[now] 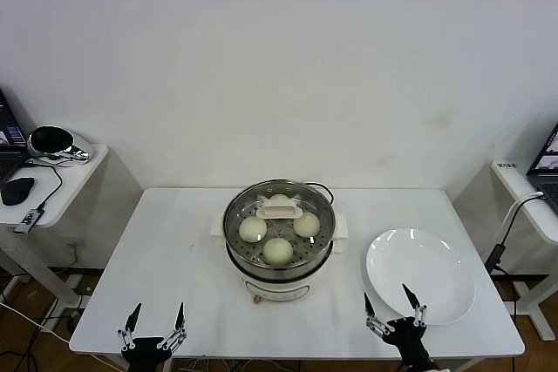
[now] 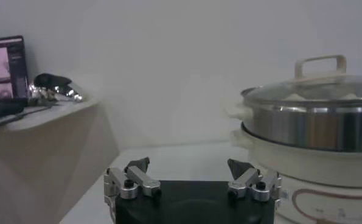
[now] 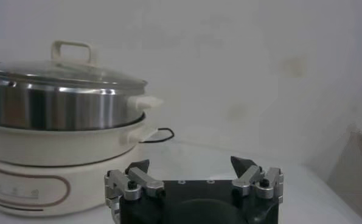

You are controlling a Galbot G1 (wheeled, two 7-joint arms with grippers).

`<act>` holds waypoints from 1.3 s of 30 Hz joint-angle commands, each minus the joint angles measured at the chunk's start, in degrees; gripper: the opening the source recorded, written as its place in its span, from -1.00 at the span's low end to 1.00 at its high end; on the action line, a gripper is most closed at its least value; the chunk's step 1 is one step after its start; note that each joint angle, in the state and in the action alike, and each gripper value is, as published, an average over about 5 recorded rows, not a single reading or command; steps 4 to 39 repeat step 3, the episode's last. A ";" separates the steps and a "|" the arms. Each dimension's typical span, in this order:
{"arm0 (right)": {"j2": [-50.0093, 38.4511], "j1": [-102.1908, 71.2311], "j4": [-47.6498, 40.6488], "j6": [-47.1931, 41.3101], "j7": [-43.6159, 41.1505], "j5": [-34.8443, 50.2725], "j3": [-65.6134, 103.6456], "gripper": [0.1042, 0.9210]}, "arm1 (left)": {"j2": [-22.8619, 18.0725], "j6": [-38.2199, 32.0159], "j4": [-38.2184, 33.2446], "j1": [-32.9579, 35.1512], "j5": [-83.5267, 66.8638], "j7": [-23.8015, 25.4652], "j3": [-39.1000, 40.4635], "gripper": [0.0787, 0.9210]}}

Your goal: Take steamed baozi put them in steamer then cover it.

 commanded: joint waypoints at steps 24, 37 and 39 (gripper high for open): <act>-0.15 -0.92 -0.28 0.45 0.27 -0.11 -0.51 0.76 | -0.41 -0.57 1.58 1.07 -1.01 0.97 -0.78 0.77; -0.15 -0.92 -0.28 0.45 0.27 -0.11 -0.51 0.76 | -0.41 -0.57 1.58 1.07 -1.01 0.97 -0.78 0.77; -0.15 -0.92 -0.28 0.45 0.27 -0.11 -0.51 0.76 | -0.41 -0.57 1.58 1.07 -1.01 0.97 -0.78 0.77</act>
